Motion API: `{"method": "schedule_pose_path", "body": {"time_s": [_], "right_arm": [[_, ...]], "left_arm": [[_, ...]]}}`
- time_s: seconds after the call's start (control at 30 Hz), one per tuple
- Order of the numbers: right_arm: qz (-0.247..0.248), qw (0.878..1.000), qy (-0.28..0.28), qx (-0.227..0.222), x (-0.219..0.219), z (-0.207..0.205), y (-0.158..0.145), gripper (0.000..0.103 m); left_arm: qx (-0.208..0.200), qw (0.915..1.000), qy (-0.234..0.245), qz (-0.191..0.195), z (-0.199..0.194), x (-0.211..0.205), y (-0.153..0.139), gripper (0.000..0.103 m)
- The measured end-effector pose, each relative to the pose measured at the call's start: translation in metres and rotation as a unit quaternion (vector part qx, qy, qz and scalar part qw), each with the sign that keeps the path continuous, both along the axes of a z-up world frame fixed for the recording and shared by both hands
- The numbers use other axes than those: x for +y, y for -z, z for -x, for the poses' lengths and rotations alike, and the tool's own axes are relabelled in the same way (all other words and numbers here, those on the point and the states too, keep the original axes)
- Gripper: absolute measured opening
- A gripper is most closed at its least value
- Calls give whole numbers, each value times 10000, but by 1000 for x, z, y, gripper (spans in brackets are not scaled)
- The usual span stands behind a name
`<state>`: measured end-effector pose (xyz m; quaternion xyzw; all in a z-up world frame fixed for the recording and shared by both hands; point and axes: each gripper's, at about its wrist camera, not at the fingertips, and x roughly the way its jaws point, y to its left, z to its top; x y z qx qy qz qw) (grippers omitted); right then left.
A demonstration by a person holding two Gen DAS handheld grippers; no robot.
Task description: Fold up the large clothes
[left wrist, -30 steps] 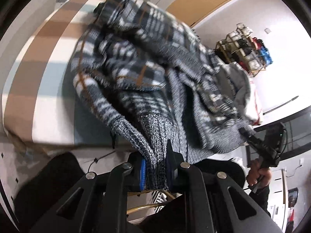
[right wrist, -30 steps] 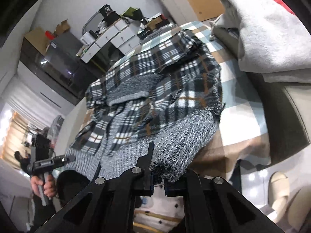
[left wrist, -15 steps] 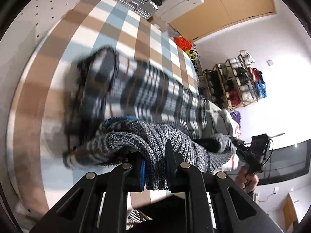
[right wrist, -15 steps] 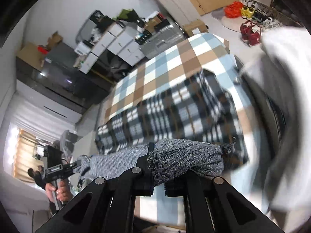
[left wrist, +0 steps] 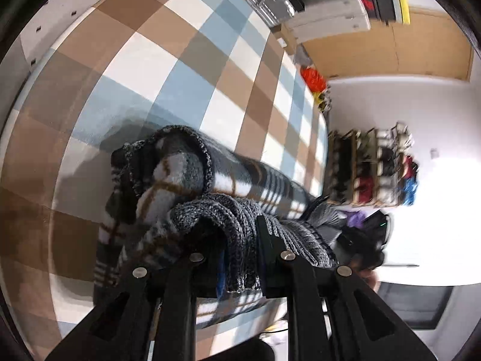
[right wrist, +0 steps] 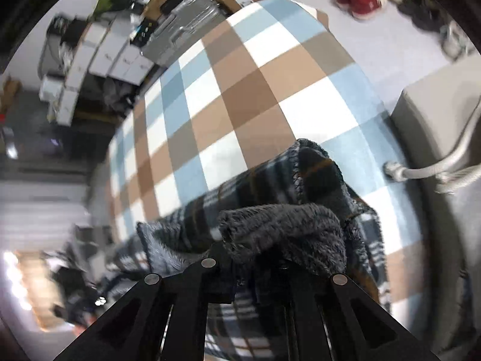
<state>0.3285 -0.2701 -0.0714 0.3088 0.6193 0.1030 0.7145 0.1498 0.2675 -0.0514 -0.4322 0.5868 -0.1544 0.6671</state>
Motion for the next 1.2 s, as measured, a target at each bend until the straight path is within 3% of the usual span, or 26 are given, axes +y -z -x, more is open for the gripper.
{"method": "schedule_pose_path", "body": {"time_s": [0.1, 0.17, 0.23, 0.33, 0.4, 0.5, 0.6, 0.73, 0.83, 0.93, 1.03, 1.2], "right_arm": [[-329, 9988, 228, -268, -17, 3, -4, 15], [-890, 9925, 684, -481, -33, 12, -11, 28], [-1480, 9783, 1170, -851, -49, 25, -22, 59], [-778, 9788, 1067, -1564, -51, 43, -56, 65], [-327, 9795, 657, -1878, -38, 58, -76, 67], [424, 9724, -176, -2288, -9, 80, -93, 82], [1516, 9518, -1069, -2443, 30, 96, -88, 82], [2254, 9265, -1928, -2317, 70, 115, -58, 82], [2632, 9052, -2351, -2367, 96, 118, -39, 81], [2966, 8928, -2479, -2313, 108, 108, -21, 81], [3162, 8945, -2368, -2093, 103, 87, -3, 81], [2685, 9241, -2087, -1746, 78, 58, 17, 83]], "left_arm": [[-174, 9998, -41, -96, 1, 4, -14, 19], [-446, 9981, -409, -106, 6, 9, -25, 33], [-644, 9946, -801, -162, 7, 15, -31, 62], [-758, 9895, -1023, -684, 11, 10, -38, 65], [-836, 9882, -919, -891, 19, 5, -44, 65], [-1024, 9852, -753, -1150, 36, -8, -59, 65], [-1216, 9818, -303, -1426, 48, -36, -68, 65], [-1346, 9737, 449, -1783, 41, -74, -60, 65], [-1130, 9610, 835, -2383, 27, -95, -35, 65], [-1042, 9466, 830, -2936, 14, -95, -13, 65], [-887, 9559, 710, -2707, 2, -82, 3, 65], [-1102, 9620, 712, -2393, -4, -65, 9, 65]]}}
